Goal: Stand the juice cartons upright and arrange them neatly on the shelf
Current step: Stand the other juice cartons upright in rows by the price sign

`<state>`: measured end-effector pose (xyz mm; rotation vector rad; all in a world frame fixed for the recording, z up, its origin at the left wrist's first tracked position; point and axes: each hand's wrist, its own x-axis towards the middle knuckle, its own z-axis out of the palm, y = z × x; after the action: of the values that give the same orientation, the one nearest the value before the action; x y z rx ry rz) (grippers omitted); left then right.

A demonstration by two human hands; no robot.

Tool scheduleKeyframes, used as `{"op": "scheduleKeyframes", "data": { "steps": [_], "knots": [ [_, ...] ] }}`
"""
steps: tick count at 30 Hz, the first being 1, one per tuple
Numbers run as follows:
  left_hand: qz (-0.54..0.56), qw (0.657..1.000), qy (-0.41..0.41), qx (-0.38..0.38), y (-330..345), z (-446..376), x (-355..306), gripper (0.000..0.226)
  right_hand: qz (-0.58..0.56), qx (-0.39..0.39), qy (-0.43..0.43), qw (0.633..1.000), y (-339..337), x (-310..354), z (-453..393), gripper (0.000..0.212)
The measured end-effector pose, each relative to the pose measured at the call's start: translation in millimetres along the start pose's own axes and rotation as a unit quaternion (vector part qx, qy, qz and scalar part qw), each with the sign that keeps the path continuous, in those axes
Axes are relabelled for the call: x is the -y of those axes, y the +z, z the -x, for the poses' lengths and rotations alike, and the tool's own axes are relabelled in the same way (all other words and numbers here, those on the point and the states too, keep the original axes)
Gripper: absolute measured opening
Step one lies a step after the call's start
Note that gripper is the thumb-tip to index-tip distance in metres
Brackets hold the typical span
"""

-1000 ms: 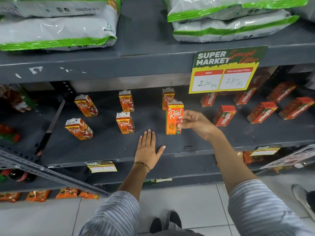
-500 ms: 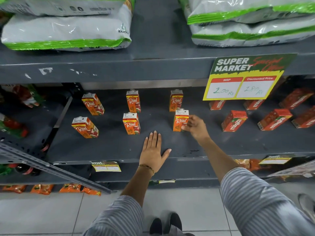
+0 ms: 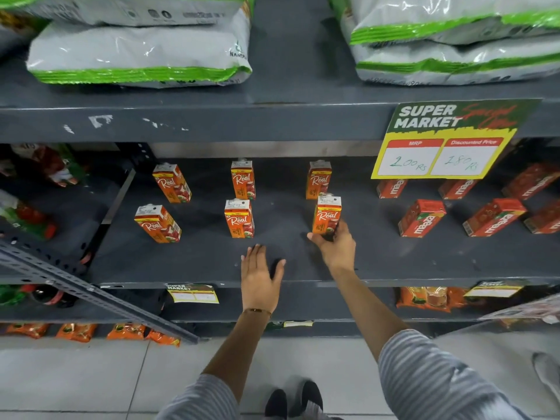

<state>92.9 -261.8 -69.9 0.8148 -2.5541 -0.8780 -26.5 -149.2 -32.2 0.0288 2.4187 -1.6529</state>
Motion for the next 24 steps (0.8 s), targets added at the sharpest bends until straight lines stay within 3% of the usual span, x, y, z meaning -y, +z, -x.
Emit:
{"op": "scheduleKeyframes", "data": {
  "steps": [3, 8, 24],
  "knots": [
    [0.069, 0.992, -0.099, -0.036, -14, -7, 8, 0.065, 0.015, -0.037, 0.020, 0.999, 9, 6, -2, 0.060],
    [0.121, 0.977, -0.174, -0.038, -33, -40, 15, 0.080, 0.037, -0.077, 0.036, 0.996, 18, 13, -6, 0.054],
    [0.015, 0.973, -0.217, -0.074, -42, -62, 6, 0.068, 0.113, -0.079, 0.014, 0.990, 22, 8, 1, 0.055]
  ]
}}
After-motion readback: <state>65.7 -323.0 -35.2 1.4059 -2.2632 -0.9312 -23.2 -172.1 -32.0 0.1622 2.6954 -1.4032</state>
